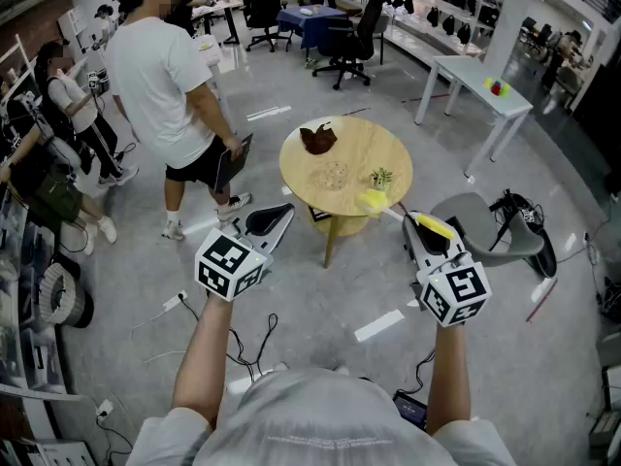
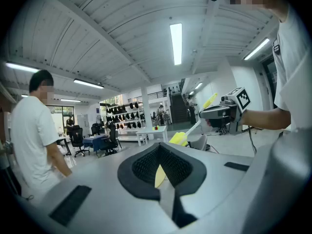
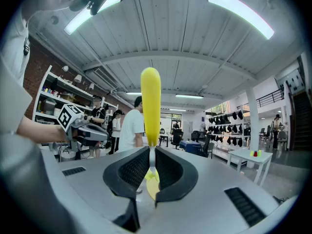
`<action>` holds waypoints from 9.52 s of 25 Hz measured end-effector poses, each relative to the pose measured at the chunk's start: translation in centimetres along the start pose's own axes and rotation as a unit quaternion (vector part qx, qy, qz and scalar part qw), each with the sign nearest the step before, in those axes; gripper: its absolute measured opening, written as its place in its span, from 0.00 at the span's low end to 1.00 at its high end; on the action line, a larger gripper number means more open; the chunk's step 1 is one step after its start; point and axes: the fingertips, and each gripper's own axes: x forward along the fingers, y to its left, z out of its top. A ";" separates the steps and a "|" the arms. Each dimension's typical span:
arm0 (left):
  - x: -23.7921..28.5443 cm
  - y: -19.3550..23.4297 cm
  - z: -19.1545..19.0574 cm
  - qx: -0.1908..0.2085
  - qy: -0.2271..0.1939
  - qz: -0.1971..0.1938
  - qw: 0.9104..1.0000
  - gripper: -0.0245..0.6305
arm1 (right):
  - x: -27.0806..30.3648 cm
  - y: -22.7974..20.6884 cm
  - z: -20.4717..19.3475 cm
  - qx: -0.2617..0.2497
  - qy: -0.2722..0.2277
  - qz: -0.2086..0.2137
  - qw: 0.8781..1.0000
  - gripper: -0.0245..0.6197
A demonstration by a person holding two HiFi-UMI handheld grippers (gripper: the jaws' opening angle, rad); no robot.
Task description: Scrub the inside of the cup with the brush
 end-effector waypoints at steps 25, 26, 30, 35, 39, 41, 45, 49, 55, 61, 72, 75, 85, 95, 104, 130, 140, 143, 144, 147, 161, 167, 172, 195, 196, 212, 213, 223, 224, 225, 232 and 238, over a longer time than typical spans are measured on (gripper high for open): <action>12.1 6.5 -1.6 0.077 0.029 0.080 0.993 0.06 | 7.8 -10.0 -3.8 0.000 0.016 0.037 0.999 0.14; 13.3 8.1 -1.7 0.080 0.028 0.080 0.993 0.06 | 9.3 -10.8 -3.9 0.000 0.017 0.034 0.999 0.14; 18.2 14.3 -2.3 0.094 0.030 0.055 0.994 0.06 | 15.8 -13.0 -3.3 -0.001 0.026 0.026 0.999 0.14; 23.9 21.5 -3.7 0.097 0.034 0.031 0.994 0.07 | 23.8 -15.0 -3.5 0.000 0.041 0.017 0.999 0.14; 27.9 24.3 -7.1 0.093 0.067 -0.018 0.993 0.07 | 28.1 -16.0 -4.6 0.018 0.067 0.014 0.998 0.14; 29.7 25.1 -9.9 0.088 0.095 -0.045 0.991 0.07 | 30.1 -16.2 -5.5 0.030 0.080 0.013 0.996 0.14; 32.7 26.3 -14.1 0.062 0.116 -0.092 0.987 0.15 | 33.4 -16.3 -8.2 0.053 0.116 0.016 0.992 0.14; 34.8 26.2 -18.4 0.045 0.139 -0.150 0.978 0.19 | 35.5 -16.1 -11.2 0.077 0.150 0.016 0.986 0.14; 36.8 24.3 -26.4 0.025 0.200 -0.242 0.949 0.24 | 37.3 -15.6 -15.1 0.095 0.197 0.007 0.976 0.14; 38.5 22.3 -32.8 0.009 0.254 -0.276 0.927 0.26 | 37.6 -15.4 -18.5 0.108 0.229 0.010 0.967 0.14; 40.2 20.4 -38.9 0.008 0.320 -0.266 0.909 0.26 | 39.2 -15.5 -22.6 0.154 0.237 0.029 0.959 0.14; 40.4 19.8 -39.7 0.006 0.320 -0.269 0.908 0.25 | 39.5 -15.6 -23.5 0.164 0.241 0.027 0.956 0.14; 41.1 19.7 -40.3 0.008 0.310 -0.267 0.913 0.18 | 40.5 -15.9 -24.0 0.189 0.224 0.010 0.956 0.14; 41.1 19.6 -40.3 0.012 0.312 -0.269 0.911 0.17 | 41.0 -16.2 -24.9 0.237 0.207 -0.014 0.949 0.14; 41.3 20.0 -40.2 0.003 0.312 -0.258 0.914 0.17 | 42.3 -14.8 -27.6 0.230 0.243 0.010 0.942 0.14; 41.6 20.4 -40.4 0.001 0.305 -0.240 0.921 0.17 | 42.1 -14.3 -23.8 0.213 0.260 0.117 0.935 0.15; 42.2 20.5 -40.5 -0.032 0.317 -0.212 0.924 0.17 | 43.5 -11.8 -27.3 0.188 0.321 0.194 0.908 0.16; 42.7 20.9 -40.6 -0.062 0.320 -0.178 0.928 0.17 | 43.8 -11.3 -28.8 0.184 0.338 0.231 0.894 0.17; 42.9 20.9 -40.6 -0.073 0.321 -0.165 0.930 0.16 | 43.9 -11.3 -29.0 0.187 0.338 0.243 0.890 0.17; 43.4 20.8 -40.8 -0.097 0.322 -0.129 0.933 0.14 | 43.8 -11.9 -29.1 0.186 0.338 0.272 0.882 0.16; 39.8 23.3 -39.6 -0.251 0.265 -0.012 0.931 0.14 | 44.4 -15.6 -24.8 0.177 0.277 0.348 0.878 0.14; 38.4 22.0 -39.0 -0.257 0.259 -0.007 0.931 0.14 | 44.6 -15.1 -26.0 0.164 0.285 0.358 0.874 0.14; 36.3 19.3 -39.6 -0.241 0.267 -0.031 0.933 0.20 | 44.5 -13.7 -28.1 0.120 0.303 0.377 0.867 0.14; 40.1 13.7 -38.9 -0.116 0.258 -0.137 0.949 0.63 | 44.7 -15.1 -24.9 0.116 0.327 0.452 0.822 0.14; 40.1 13.7 -38.9 -0.113 0.260 -0.143 0.948 0.63 | 44.8 -15.2 -24.9 0.115 0.329 0.457 0.819 0.14; 40.7 14.1 -38.9 -0.119 0.262 -0.136 0.948 0.63 | 43.4 -11.4 -29.1 0.025 0.373 0.501 0.781 0.15; 40.7 14.0 -38.9 -0.119 0.263 -0.136 0.948 0.63 | 43.4 -11.3 -29.1 0.028 0.372 0.497 0.783 0.16; 40.3 14.1 -38.7 -0.130 0.288 -0.107 0.943 0.63 | 43.2 -13.9 -26.6 0.015 0.369 0.422 0.828 0.13; 40.2 14.1 -38.8 -0.128 0.292 -0.111 0.941 0.63 | 43.0 -14.1 -26.0 0.015 0.367 0.419 0.830 0.13; 40.2 14.1 -38.8 -0.125 0.295 -0.115 0.940 0.63 | 42.9 -14.3 -25.5 0.014 0.366 0.414 0.833 0.13; 41.0 14.0 -38.6 -0.081 0.309 -0.182 0.930 0.63 | 42.7 -13.6 -24.3 -0.028 0.394 0.373 0.839 0.13; 40.6 14.2 -38.8 -0.033 0.300 -0.287 0.909 0.62 | 43.2 -11.4 -25.5 -0.030 0.433 0.355 0.828 0.13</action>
